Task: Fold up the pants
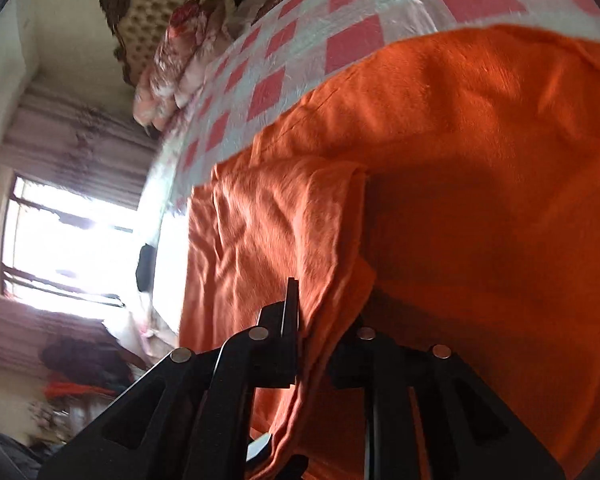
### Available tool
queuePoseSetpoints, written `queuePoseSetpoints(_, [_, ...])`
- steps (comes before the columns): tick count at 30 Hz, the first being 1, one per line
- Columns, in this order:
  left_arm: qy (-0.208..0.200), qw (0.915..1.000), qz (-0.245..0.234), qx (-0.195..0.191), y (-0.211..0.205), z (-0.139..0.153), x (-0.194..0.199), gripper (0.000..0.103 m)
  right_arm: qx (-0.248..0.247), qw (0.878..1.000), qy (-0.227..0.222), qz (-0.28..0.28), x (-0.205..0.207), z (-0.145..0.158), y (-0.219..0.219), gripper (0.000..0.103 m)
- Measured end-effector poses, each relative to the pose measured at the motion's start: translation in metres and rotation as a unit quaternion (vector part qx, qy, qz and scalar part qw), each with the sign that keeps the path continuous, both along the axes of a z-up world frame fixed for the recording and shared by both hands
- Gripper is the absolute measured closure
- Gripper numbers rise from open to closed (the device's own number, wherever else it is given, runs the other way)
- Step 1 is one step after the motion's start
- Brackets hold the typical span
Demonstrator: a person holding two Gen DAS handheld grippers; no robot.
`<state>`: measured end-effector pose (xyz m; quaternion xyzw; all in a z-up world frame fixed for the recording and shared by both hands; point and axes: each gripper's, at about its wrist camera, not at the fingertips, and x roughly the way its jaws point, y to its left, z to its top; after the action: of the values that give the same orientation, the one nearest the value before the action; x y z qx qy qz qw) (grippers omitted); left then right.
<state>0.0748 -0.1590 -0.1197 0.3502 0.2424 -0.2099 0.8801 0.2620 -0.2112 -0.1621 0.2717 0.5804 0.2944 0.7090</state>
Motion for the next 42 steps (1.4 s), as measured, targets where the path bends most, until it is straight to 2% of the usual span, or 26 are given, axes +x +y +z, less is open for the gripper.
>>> queuePoseSetpoints(5, [-0.013,0.9998,0.010,0.010,-0.004,-0.004,0.004,0.091,0.052,0.998,0.022,-0.004,0.022,-0.011,-0.003,0.081])
queuePoseSetpoints(10, [-0.030,0.9993,0.016,0.014,-0.001,0.003,-0.001,0.091,0.007,0.999,-0.037,0.027,0.035,0.023,0.021,0.081])
queuePoseSetpoints(12, [-0.035,0.9992,0.013,0.015,-0.004,0.005,-0.006,0.091,0.004,0.999,-0.047,0.027,0.035,0.032,0.024,0.079])
queuePoseSetpoints(14, [-0.030,0.9993,0.017,0.016,-0.006,0.003,-0.005,0.091,0.016,0.999,-0.043,0.025,0.039,0.028,0.022,0.079])
queuePoseSetpoints(19, [-0.024,0.9991,0.013,0.033,-0.014,-0.005,-0.009,0.091,0.006,0.999,-0.042,-0.002,0.046,0.014,0.007,0.082])
queuePoseSetpoints(20, [-0.026,0.9990,0.010,0.035,-0.016,-0.005,-0.010,0.091,-0.010,0.998,-0.062,0.001,0.043,0.019,0.007,0.089])
queuePoseSetpoints(23, [-0.032,0.9988,0.003,0.037,-0.025,-0.006,-0.012,0.091,-0.061,0.990,-0.131,0.005,0.033,0.041,0.009,0.089])
queuePoseSetpoints(25, [-0.025,0.9987,-0.002,0.044,-0.031,-0.013,-0.009,0.091,-0.114,0.979,-0.171,-0.003,0.027,0.049,0.008,0.088])
queuePoseSetpoints(26, [-0.012,0.9991,0.000,0.041,-0.031,-0.017,-0.006,0.091,-0.151,0.971,-0.185,-0.012,0.026,0.048,0.006,0.066])
queuePoseSetpoints(27, [0.000,0.9993,0.002,0.037,-0.030,-0.021,-0.003,0.091,-0.172,0.968,-0.184,-0.021,0.027,0.044,0.004,0.041])
queuePoseSetpoints(28, [0.004,0.9995,0.003,0.033,-0.030,-0.022,-0.004,0.091,-0.191,0.967,-0.166,-0.036,0.029,0.036,-0.003,0.035])
queuePoseSetpoints(31, [0.007,0.9998,0.009,0.017,-0.027,-0.019,-0.003,0.091,-0.149,0.977,-0.147,-0.045,0.028,0.035,-0.021,0.026])
queuePoseSetpoints(33, [0.009,0.9997,0.021,-0.001,-0.022,-0.015,0.000,0.091,-0.137,0.980,-0.125,-0.072,0.027,0.040,-0.041,0.024])
queuePoseSetpoints(37, [-0.002,0.9982,0.045,-0.038,-0.010,-0.001,0.006,0.091,-0.064,0.990,-0.044,-0.119,0.015,0.043,-0.082,0.024])
queuePoseSetpoints(40, [-0.001,0.9971,0.056,-0.052,-0.006,0.007,0.009,0.091,-0.069,0.993,0.000,-0.097,0.006,0.044,-0.079,0.024])
queuePoseSetpoints(42, [-0.003,0.9968,0.056,-0.056,-0.004,0.013,0.011,0.091,-0.043,0.996,0.022,-0.075,0.000,0.043,-0.073,0.024])
